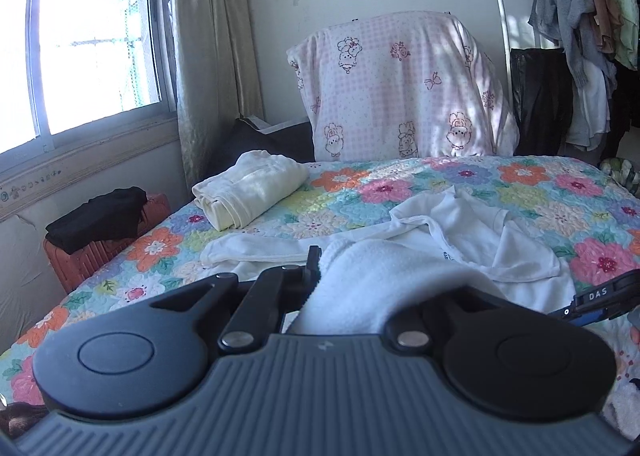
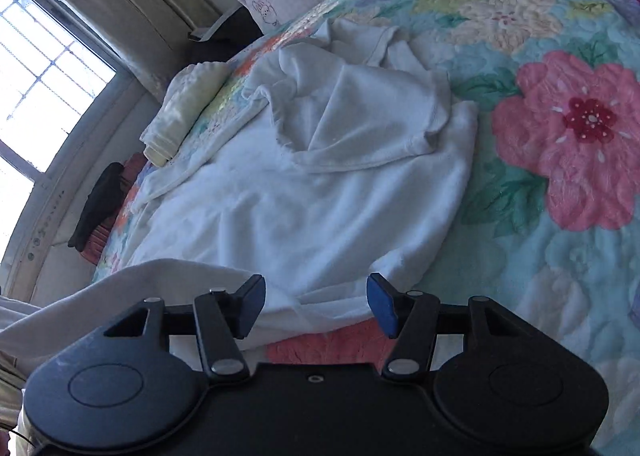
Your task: Fold clothes
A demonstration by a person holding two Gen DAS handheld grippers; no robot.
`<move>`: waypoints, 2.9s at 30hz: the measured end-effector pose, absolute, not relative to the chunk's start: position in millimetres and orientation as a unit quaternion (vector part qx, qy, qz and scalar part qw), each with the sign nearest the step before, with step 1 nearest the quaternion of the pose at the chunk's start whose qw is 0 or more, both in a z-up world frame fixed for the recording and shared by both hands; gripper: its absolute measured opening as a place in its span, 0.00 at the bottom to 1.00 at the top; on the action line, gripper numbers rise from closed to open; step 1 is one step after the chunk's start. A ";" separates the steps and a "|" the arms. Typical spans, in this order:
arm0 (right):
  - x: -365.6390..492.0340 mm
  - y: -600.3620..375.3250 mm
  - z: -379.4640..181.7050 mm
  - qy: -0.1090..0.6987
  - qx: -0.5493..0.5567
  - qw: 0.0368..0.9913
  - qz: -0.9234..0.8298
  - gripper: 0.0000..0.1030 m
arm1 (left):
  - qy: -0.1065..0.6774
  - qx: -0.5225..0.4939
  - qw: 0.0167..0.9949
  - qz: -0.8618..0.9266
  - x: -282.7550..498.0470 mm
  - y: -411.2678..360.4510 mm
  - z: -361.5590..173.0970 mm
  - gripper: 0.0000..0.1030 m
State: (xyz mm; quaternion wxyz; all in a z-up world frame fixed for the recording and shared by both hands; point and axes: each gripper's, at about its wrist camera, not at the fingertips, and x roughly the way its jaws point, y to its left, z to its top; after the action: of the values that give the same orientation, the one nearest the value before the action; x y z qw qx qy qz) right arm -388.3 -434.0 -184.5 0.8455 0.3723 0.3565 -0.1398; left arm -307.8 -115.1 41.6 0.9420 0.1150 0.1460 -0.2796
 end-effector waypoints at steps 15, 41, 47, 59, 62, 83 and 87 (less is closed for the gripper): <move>-427.8 -441.0 -163.2 0.381 0.287 0.840 -0.257 0.08 | 0.272 0.062 0.941 -0.190 -215.6 -67.0 42.4 0.08; -321.8 -425.1 78.0 0.463 0.081 0.879 -0.083 0.54 | 0.333 0.016 0.922 -0.197 -153.3 6.6 37.5 0.60; -256.2 -427.5 67.6 0.501 0.080 0.859 -0.066 0.55 | 0.362 0.030 0.902 -0.232 -117.6 -48.3 23.1 0.60; -150.8 -450.1 -61.2 0.527 0.136 0.834 -0.090 0.55 | 0.370 0.021 0.898 -0.235 -4.7 -114.5 -21.0 0.58; -125.6 -454.1 -85.3 0.508 0.116 0.849 -0.089 0.55 | 0.386 -0.011 0.895 -0.223 26.8 -113.4 -36.1 0.58; -44.5 -551.9 -125.6 0.385 0.123 0.880 -0.250 0.06 | 0.338 -0.123 0.913 -0.191 149.9 -165.8 -93.1 0.03; -26.9 -576.9 -93.4 0.346 0.119 0.892 -0.265 0.06 | 0.322 -0.128 0.916 -0.203 176.1 -171.8 -69.1 0.03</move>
State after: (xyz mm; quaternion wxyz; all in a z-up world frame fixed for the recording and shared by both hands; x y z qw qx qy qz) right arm -26.9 -576.9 -93.4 0.8920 0.1195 0.3459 -0.2652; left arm 176.1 -171.8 -69.1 0.9160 -0.1280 0.3216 -0.2027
